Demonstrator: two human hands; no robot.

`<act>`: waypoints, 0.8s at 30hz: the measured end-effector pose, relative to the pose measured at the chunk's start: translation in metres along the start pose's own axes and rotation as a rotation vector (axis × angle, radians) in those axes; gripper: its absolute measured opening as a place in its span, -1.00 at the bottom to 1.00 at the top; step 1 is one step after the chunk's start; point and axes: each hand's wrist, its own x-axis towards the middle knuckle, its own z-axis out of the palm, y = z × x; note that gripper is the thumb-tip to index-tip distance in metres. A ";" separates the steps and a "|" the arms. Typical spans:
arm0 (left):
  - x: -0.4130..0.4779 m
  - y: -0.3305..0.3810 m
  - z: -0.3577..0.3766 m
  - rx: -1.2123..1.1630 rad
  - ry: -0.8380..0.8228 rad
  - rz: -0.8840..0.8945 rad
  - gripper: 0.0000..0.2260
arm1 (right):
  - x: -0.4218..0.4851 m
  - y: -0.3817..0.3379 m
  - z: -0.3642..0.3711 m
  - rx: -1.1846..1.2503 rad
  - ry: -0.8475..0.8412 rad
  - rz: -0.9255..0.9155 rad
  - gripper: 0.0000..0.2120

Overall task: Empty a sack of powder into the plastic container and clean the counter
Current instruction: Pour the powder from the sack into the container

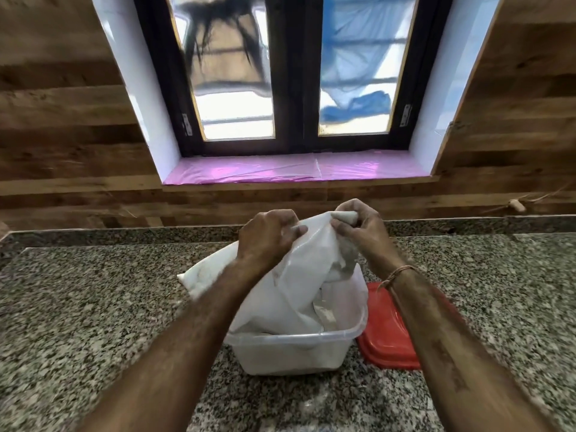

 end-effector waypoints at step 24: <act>0.004 -0.059 0.028 -0.959 0.073 -0.209 -0.76 | -0.019 0.036 0.003 -0.158 0.110 0.055 -0.91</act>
